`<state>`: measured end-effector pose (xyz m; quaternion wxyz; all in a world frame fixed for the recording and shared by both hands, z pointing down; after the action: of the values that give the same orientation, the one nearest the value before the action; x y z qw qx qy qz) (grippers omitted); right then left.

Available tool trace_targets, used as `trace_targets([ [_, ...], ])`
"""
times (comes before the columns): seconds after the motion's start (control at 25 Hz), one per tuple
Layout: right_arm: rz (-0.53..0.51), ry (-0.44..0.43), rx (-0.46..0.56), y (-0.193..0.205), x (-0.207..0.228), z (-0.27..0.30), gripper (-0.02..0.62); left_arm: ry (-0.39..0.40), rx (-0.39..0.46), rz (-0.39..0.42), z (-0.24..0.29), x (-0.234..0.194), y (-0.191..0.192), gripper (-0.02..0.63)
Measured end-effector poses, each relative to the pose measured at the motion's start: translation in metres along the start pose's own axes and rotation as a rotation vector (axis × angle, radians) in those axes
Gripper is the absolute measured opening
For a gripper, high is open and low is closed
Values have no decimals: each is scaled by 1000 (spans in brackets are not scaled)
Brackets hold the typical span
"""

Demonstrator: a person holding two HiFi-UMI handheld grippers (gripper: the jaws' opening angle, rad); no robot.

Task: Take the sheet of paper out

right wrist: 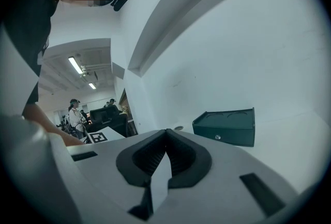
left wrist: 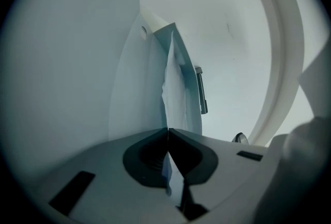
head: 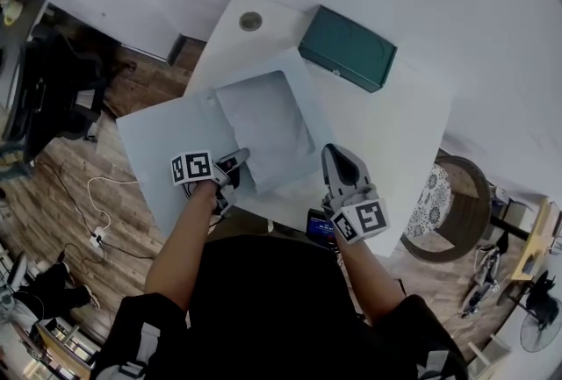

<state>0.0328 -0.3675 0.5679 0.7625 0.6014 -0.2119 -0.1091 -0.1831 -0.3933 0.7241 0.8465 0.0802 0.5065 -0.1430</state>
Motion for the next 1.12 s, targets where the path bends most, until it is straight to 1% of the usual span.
trace_targets([
  [0.16,0,11,11,-1,2,-5,12,10,20,29,-11,9,-1,4],
  [0.36,-8,-2,27,-7,0,-9,12,27,79,54,-35,26,-4,3],
  [0.56,-5,-31,44,-8,-7,-17,12,-13,127,104,-67,33,-4,3],
  [0.76,-10,-60,64,-11,-12,-28,12,-29,176,145,-96,41,2,3],
  [0.96,-15,-98,97,-18,-15,-40,12,-70,213,219,-126,52,15,3],
  [1.12,-22,-127,113,-22,-21,-52,11,-101,271,281,-151,65,24,3],
])
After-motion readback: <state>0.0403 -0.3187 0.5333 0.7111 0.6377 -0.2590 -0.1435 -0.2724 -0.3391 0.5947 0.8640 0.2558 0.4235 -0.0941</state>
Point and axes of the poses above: the fingertips, and each gripper's own axes: z forward along the fingers, x to its right, y out of its underside, the point moved 3 cm from there along -z, backward along the fingers, and after that the axes turned 5 degrees about -z, right-handed, at the moved point
